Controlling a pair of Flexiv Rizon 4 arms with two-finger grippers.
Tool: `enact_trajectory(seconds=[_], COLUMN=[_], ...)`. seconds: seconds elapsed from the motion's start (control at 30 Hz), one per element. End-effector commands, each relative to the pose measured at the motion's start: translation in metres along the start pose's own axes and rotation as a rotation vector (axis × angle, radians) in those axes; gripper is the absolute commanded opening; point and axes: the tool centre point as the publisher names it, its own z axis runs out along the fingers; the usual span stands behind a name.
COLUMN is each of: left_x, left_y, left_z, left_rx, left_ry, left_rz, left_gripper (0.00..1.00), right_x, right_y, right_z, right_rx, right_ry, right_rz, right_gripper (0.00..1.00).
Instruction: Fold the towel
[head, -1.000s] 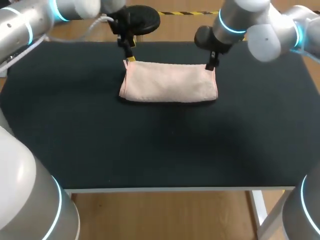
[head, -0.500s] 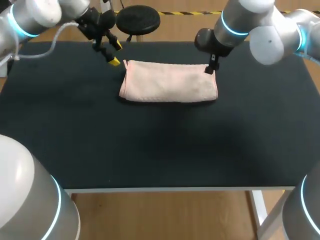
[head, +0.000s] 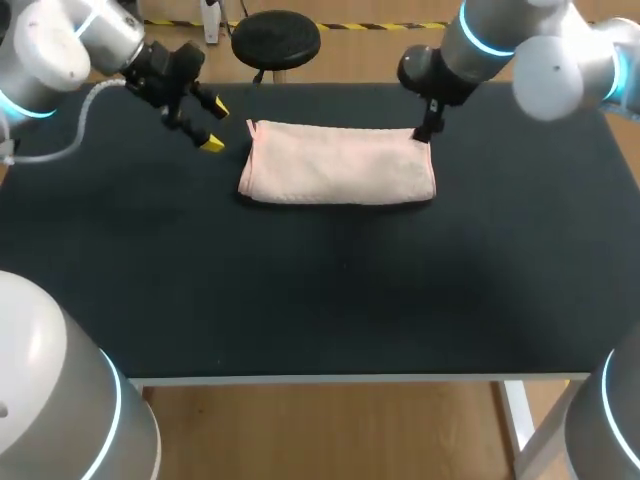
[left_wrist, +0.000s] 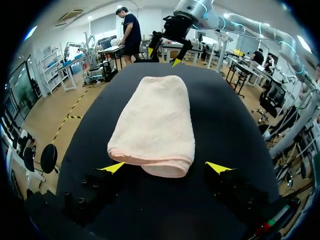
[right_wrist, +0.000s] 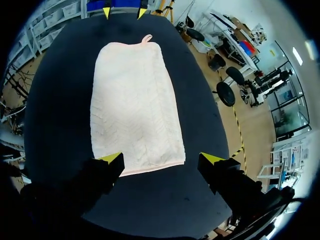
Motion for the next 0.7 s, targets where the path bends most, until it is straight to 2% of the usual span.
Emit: enact_trajectory(seconds=[0.03, 0.63, 0.67, 0.7], left_x=[0.0041, 0.0041, 0.0041, 0.0041], left_y=[0.0017, 0.0017, 0.0017, 0.0017], left_z=[0.0012, 0.0012, 0.0012, 0.0012], left_rx=[0.020, 0.020, 0.020, 0.020], left_ry=[-0.015, -0.015, -0.015, -0.015], left_rz=[0.003, 0.003, 0.003, 0.003], left_gripper=[1.00, 1.00, 1.00, 1.00], right_x=[-0.0021, -0.0021, -0.0039, -0.0045], right_y=[-0.0078, -0.0078, -0.0094, -0.0109], right_z=[-0.0066, -0.0066, -0.0059, -0.0059], right_rx=[-0.017, -0.017, -0.030, -0.080], right_ry=[0.010, 0.010, 0.017, 0.007], right_rz=[-0.003, -0.003, 0.107, 0.155], right_gripper=[1.00, 1.00, 1.00, 1.00])
